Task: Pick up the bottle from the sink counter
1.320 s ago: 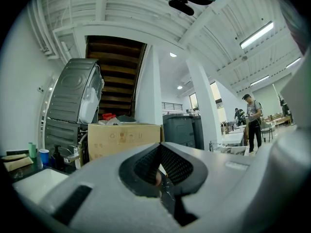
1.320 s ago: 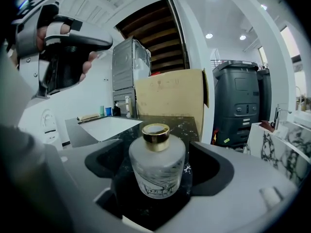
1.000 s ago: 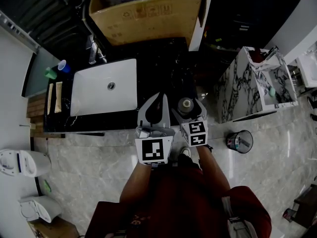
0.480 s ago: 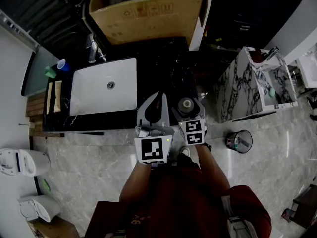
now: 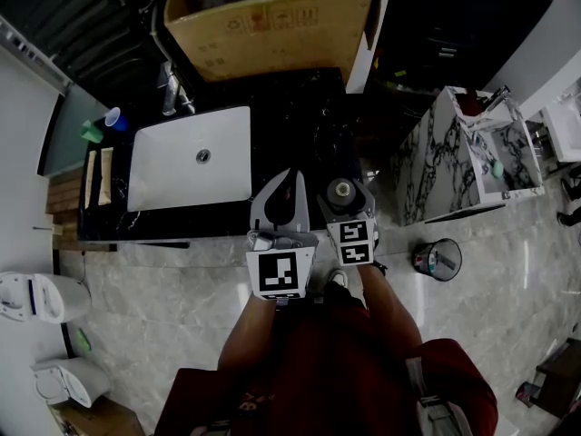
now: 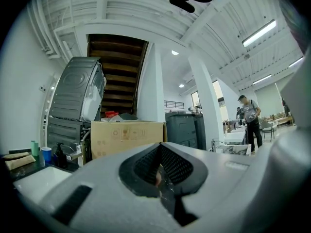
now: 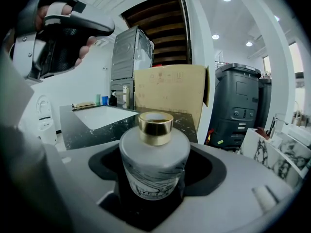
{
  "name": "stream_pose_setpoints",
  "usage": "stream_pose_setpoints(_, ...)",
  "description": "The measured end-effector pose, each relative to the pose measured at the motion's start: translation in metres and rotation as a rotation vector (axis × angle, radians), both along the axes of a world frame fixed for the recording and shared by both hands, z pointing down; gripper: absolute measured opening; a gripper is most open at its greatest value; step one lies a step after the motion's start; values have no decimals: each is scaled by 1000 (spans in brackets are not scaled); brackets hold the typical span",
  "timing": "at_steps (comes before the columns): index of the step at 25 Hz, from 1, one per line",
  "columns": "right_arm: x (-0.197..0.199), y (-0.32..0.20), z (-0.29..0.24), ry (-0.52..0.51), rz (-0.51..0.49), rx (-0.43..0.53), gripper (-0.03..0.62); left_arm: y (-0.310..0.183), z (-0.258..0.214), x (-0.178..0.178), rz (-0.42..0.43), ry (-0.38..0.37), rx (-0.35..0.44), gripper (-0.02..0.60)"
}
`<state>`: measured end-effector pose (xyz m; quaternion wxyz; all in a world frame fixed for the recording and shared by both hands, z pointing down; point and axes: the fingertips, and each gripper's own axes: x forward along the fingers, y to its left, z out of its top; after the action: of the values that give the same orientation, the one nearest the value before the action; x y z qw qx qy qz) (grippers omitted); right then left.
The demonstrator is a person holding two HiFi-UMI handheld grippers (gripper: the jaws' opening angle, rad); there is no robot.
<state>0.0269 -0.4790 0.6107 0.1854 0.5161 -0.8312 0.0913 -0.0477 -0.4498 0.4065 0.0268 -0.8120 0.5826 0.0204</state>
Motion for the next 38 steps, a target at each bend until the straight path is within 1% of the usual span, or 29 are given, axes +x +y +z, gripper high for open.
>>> stream_pose_setpoints(6,0,-1,0,-1,1,-1,341,1,1,-3,-2,-6,-8,2)
stream_pose_setpoints(12,0,0,0,0,1,-8,339,4,-4,-4,-6,7,7,2)
stream_pose_setpoints(17,1,0,0,-6,3,-10,339,7,-7,-4,-8,-2,20,2)
stream_pose_setpoints(26,3,1,0,-5,21,-4,337,11,-7,-6,-12,-22,6,2)
stream_pose_setpoints(28,3,2,5,-8,20,-17,337,12,-9,-6,-15,-16,17,2)
stream_pose_setpoints(30,3,2,3,-11,17,-10,337,12,-12,-5,-16,-9,27,2)
stream_pose_setpoints(33,3,2,-1,-11,18,-5,337,13,-11,-5,-15,-19,19,2)
stream_pose_setpoints(38,6,2,3,-25,29,-17,336,13,-14,-5,-17,-15,32,2)
